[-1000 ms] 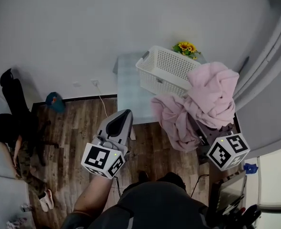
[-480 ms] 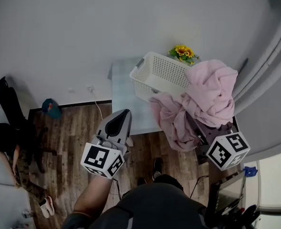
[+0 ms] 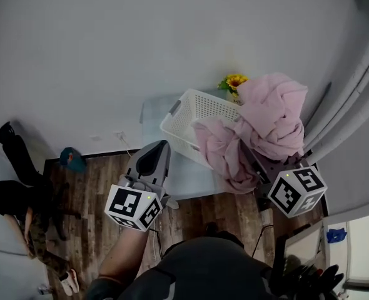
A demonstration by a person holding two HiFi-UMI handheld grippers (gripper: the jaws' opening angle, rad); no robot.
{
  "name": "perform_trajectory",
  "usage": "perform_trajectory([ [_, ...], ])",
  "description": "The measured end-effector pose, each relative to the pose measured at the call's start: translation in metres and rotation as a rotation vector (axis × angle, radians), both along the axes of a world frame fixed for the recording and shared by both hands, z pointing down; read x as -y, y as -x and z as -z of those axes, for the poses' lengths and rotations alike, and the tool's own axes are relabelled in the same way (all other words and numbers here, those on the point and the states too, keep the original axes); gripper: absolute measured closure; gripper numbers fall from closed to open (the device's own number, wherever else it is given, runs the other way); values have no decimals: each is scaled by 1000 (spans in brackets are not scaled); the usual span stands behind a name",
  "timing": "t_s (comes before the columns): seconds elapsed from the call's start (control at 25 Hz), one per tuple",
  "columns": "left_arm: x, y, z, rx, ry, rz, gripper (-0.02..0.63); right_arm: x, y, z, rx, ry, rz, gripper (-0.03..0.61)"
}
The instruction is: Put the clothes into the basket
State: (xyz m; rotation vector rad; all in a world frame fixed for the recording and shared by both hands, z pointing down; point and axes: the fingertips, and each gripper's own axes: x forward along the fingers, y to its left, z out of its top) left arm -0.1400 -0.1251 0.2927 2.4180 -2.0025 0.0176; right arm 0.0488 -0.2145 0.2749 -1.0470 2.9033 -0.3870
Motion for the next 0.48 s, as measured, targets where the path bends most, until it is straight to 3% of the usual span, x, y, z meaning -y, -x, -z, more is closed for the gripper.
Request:
perform_trajectory([
  [0.28, 43, 13, 7, 42, 15, -9, 605, 47, 13, 0, -13, 10, -24, 224],
  [0.48, 55, 18, 6, 22, 0, -38, 606, 57, 12, -13, -20, 32, -125, 224],
])
